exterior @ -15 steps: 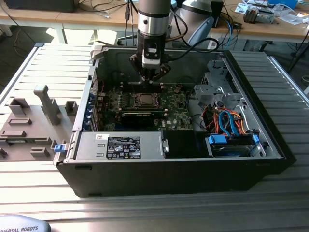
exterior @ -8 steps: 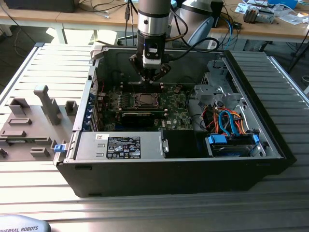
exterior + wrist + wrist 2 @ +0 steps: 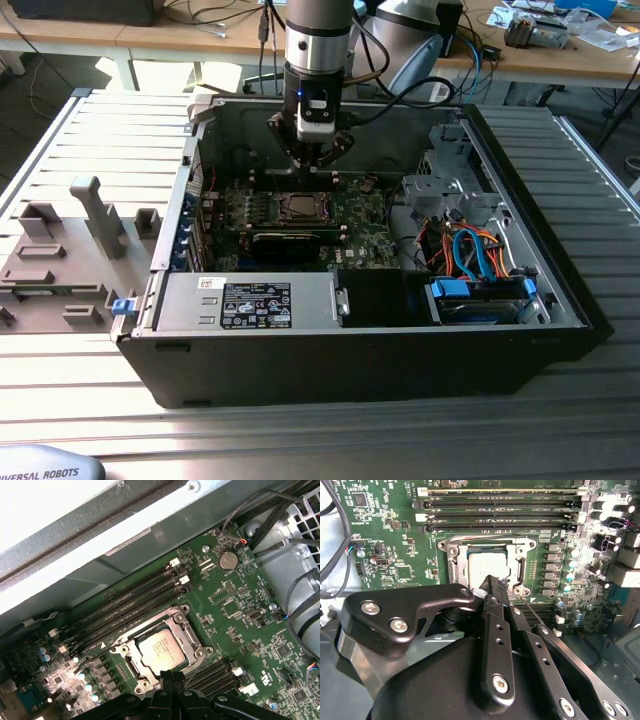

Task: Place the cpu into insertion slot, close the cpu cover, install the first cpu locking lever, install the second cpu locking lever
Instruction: 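Install the first cpu locking lever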

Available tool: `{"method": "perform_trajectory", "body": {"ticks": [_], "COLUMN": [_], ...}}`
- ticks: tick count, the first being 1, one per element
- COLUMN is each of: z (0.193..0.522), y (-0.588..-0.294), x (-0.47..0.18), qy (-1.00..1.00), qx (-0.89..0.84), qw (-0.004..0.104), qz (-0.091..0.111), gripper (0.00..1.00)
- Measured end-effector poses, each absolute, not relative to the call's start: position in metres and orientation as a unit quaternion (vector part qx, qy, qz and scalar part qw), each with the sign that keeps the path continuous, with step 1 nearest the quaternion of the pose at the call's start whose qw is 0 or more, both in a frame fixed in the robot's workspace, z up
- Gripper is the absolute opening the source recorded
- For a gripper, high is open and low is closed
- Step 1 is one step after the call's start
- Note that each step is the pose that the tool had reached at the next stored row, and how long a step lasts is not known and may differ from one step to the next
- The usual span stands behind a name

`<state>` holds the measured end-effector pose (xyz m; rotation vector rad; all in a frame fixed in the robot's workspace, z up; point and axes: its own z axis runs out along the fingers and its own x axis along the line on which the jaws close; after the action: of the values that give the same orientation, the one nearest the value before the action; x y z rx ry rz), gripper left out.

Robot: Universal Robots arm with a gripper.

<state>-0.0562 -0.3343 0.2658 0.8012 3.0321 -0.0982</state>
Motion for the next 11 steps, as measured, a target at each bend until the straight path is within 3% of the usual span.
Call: {"method": "perform_trajectory", "body": {"ticks": [11], "z": [0.2657], "y": [-0.3343], "x": [-0.0562], "qy": [0.968], "qx": [0.247], "qw": [0.003], "qz": [-0.032], "gripper": [0.11]}}
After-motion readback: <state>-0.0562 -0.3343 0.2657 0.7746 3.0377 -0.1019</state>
